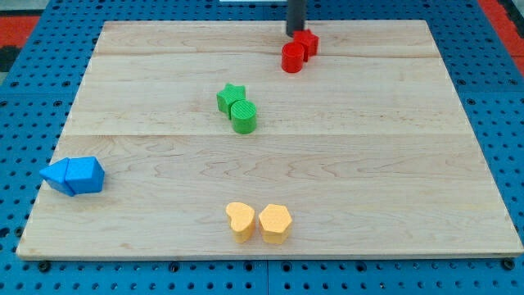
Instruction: Move the red star towards top right
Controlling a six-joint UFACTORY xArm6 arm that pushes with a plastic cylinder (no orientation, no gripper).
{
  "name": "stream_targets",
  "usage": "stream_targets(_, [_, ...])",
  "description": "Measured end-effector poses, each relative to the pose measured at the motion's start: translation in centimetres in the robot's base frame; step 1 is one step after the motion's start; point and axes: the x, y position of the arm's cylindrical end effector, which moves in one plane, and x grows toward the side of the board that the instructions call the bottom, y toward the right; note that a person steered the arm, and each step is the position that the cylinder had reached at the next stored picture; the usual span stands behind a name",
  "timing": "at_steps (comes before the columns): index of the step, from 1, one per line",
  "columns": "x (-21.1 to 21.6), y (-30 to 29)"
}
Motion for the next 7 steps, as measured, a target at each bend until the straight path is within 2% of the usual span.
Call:
stream_targets(1, [0.5,2.6])
stream_targets(2, [0.9,-3.1])
stream_targets(4, [8.0,-5.4])
stream_targets(5, [9.8,-7.6])
stream_targets(7, [5.2,-1.8])
